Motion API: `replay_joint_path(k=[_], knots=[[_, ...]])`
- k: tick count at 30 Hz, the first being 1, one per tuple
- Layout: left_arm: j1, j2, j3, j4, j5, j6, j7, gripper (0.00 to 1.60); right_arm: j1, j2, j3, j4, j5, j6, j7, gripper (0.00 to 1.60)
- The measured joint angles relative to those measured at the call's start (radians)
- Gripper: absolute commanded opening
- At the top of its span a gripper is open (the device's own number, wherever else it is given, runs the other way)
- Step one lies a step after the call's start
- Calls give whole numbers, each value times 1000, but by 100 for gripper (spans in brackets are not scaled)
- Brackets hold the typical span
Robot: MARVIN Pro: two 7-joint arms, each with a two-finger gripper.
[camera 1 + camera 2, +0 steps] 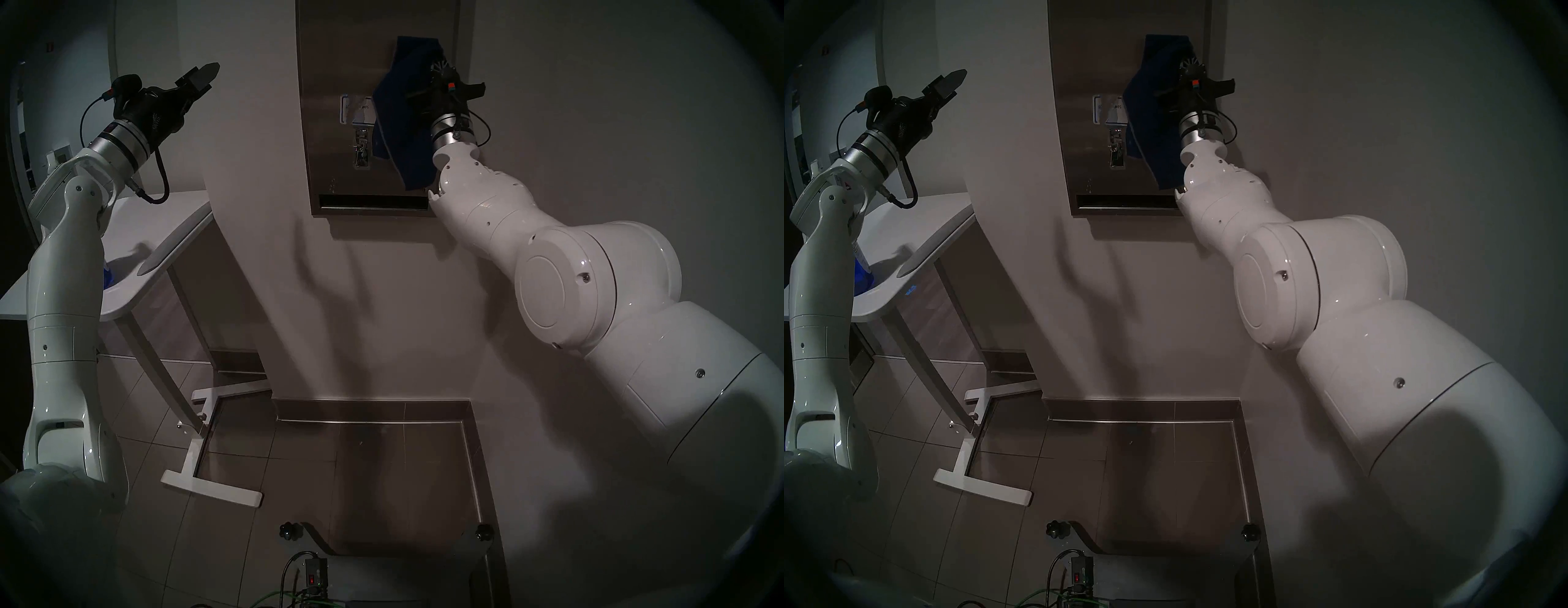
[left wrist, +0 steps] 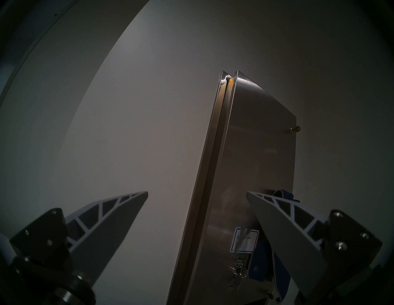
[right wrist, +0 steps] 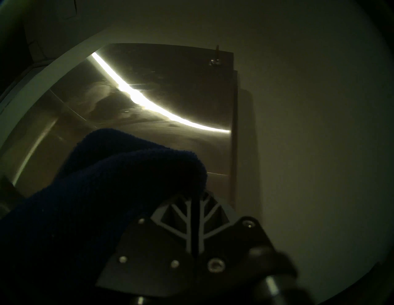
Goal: Pick up the cloth and wipe the surface
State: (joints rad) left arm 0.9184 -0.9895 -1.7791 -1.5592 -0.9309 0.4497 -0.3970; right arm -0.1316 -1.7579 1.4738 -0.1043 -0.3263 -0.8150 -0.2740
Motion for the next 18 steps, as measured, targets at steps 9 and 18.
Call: replay_joint_path(k=[9, 18], knots=[[-56, 0, 61, 65, -9, -24, -31, 160, -12, -53, -1, 13, 20, -22, 100, 0], [-113, -25, 117, 131, -32, -31, -69, 160, -6, -103, 15, 7, 52, -47, 199, 0]])
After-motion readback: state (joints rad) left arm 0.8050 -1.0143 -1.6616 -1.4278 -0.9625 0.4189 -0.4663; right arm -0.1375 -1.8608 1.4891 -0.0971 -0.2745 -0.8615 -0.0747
